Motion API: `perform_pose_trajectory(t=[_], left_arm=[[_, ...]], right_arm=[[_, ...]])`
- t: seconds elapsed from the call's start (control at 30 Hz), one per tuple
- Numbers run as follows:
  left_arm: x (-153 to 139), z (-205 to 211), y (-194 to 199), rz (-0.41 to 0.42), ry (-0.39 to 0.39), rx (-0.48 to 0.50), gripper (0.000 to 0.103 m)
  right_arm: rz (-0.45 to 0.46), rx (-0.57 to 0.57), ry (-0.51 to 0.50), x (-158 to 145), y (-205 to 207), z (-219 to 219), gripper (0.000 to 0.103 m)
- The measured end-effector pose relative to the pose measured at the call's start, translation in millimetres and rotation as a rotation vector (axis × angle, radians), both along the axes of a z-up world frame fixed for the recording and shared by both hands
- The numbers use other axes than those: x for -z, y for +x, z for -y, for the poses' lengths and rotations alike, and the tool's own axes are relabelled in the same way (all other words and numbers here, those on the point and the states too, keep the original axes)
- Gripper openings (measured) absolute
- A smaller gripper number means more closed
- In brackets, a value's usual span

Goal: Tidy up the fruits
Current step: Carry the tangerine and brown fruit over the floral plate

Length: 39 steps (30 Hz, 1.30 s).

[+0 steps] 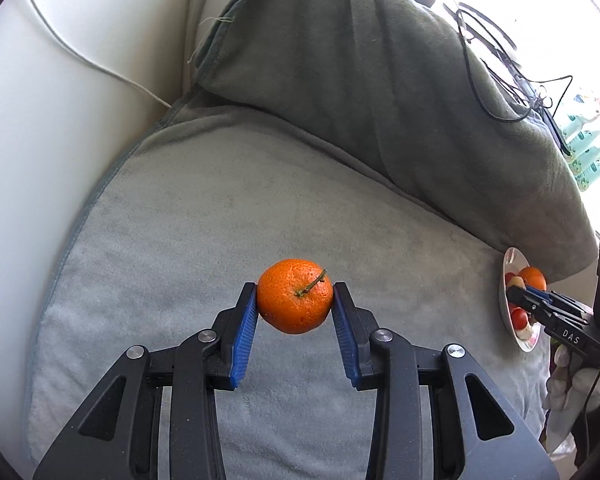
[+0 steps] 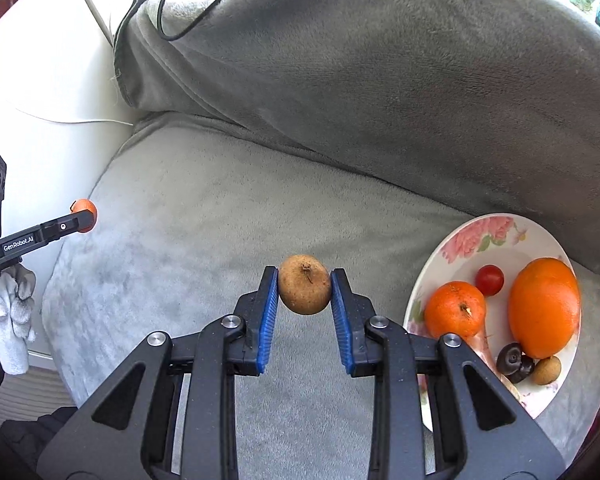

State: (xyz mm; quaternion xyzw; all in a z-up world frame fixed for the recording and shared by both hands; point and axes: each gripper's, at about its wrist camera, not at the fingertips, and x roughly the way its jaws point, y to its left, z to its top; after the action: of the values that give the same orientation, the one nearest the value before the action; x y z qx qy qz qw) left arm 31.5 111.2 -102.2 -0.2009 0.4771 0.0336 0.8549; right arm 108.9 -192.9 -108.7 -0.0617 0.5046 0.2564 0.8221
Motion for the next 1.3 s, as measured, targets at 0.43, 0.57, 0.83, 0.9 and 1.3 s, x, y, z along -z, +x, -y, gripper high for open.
perform_pose_trajectory(t=[0.43, 0.57, 0.83, 0.9, 1.3], left_arm=[[-23.6, 67.8, 35.0, 0.056, 0.001, 0.192, 0.035], [-27.2, 92.6, 46.5, 0.066, -0.005, 0.251, 0.035], [-31.3, 142.6, 72.1, 0.073, -0.014, 0.371, 0.035], [-31.1, 154.0, 78.2, 0.074, -0.015, 0.398, 0.035], [-29.9, 213.4, 108.7, 0.066, -0.016, 0.535, 0.035]], right_arm=[[0.034, 0.136, 0.044, -21.1, -10.4, 49.0, 0.027], [0.039, 0.182, 0.051, -23.4, -14.2, 67.8, 0.027], [0.043, 0.258, 0.055, -24.8, -18.5, 100.9, 0.027], [0.042, 0.273, 0.056, -24.3, -19.1, 108.1, 0.027], [0.034, 0.327, 0.062, -17.4, -17.2, 132.3, 0.027]])
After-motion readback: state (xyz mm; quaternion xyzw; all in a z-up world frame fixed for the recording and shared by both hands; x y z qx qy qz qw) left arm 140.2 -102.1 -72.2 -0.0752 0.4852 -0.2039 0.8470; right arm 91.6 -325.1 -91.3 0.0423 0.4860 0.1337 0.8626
